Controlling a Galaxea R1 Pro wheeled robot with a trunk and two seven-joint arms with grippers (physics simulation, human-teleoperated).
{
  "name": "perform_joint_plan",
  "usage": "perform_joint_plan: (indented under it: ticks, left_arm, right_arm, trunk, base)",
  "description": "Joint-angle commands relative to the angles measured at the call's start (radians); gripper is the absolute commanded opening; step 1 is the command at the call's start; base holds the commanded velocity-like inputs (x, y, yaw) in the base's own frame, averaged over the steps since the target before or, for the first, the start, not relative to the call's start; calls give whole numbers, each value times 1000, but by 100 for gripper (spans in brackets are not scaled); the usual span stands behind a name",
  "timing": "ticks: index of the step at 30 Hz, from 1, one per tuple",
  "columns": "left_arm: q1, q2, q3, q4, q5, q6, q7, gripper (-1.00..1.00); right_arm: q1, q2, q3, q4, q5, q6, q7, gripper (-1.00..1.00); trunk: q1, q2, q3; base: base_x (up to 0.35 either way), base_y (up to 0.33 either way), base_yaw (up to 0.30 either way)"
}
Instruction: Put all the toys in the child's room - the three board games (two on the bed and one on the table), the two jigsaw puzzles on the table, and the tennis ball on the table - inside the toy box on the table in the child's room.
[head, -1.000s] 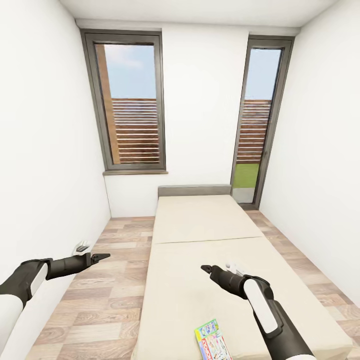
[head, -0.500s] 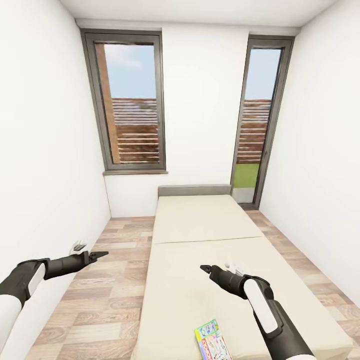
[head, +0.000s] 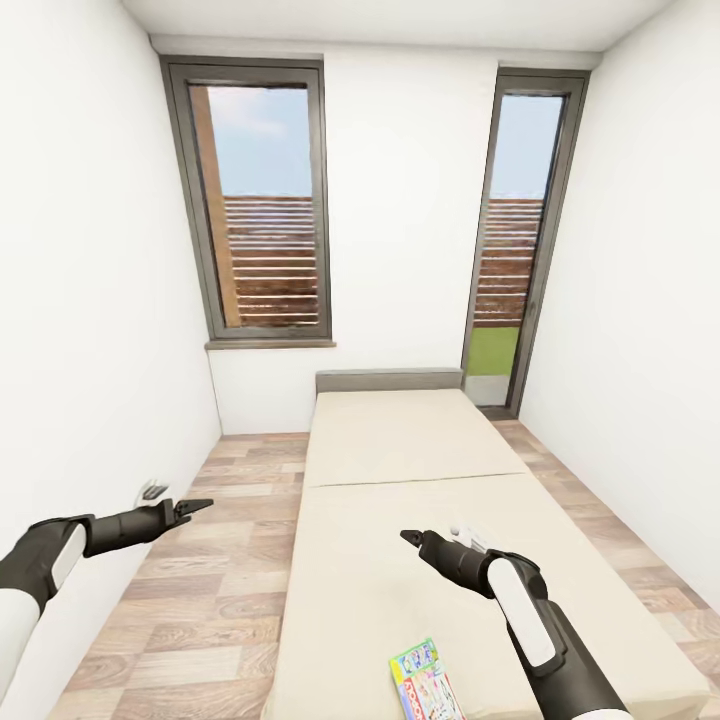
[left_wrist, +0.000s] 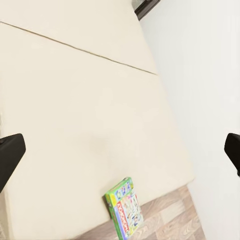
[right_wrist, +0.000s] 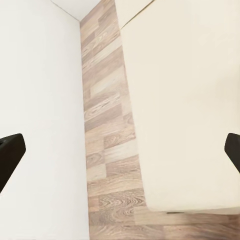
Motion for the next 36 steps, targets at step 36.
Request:
perform_joint_plan:
  ticks: [36]
  left_arm:
    - [0, 0, -2, -90, 3, 101, -3, 100]
  right_arm:
    - [-1, 0, 1, -1, -10, 2, -10, 100]
  trunk:
    - [139, -254, -114]
  base:
    - [-109, 0, 0]
